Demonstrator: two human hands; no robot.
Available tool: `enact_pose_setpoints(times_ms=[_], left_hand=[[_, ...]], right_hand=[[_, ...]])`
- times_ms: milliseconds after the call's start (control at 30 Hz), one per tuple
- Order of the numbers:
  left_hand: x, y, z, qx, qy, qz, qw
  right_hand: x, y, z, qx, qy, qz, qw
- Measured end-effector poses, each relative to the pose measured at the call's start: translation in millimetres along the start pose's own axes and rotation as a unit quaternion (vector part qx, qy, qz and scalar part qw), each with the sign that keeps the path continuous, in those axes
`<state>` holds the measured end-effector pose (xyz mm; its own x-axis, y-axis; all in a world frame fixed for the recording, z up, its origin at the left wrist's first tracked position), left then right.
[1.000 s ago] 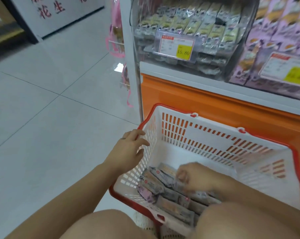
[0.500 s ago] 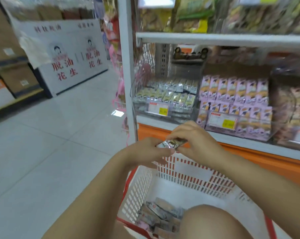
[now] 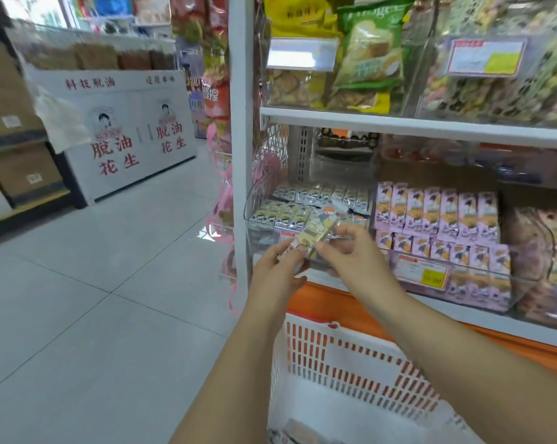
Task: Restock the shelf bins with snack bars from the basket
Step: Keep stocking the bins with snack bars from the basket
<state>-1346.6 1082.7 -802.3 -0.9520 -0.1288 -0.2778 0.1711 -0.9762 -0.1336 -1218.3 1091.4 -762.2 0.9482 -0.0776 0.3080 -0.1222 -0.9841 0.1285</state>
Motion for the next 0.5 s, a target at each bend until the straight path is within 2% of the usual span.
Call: enact_pose_setpoints(times_ms=[100, 300, 400, 500], left_hand=[[11, -20, -4, -0.030, -0.029, 0.028, 0.999], [29, -69, 0, -0.119, -0.127, 0.030, 0.984], [45, -95, 2, -0.173, -0.276, 0.065, 0.943], [56, -113, -10, -0.180, -0.368, 0.095, 0.907]], right_hand=[[-27, -23, 0, -0.049, -0.081, -0.045, 0.995], [-55, -87, -24, -0.070, -0.084, -0.028, 0.994], [-60, -133, -40, -0.073, -0.075, -0.009, 0.994], [-67, -181, -48, -0.062, -0.043, 0.007, 0.997]])
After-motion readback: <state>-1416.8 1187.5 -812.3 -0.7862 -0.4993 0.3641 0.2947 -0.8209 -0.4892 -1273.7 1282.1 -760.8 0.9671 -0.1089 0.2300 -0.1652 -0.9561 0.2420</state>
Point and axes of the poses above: each hand's wrist, its own y-axis away from the middle knuckle, its own x-axis out of the back of the hand, z = x × y, the point moved 6 cm from there along -y, towards the middle knuckle, and after that the axes turned 15 degrees about -x, right-handed, at the moved point
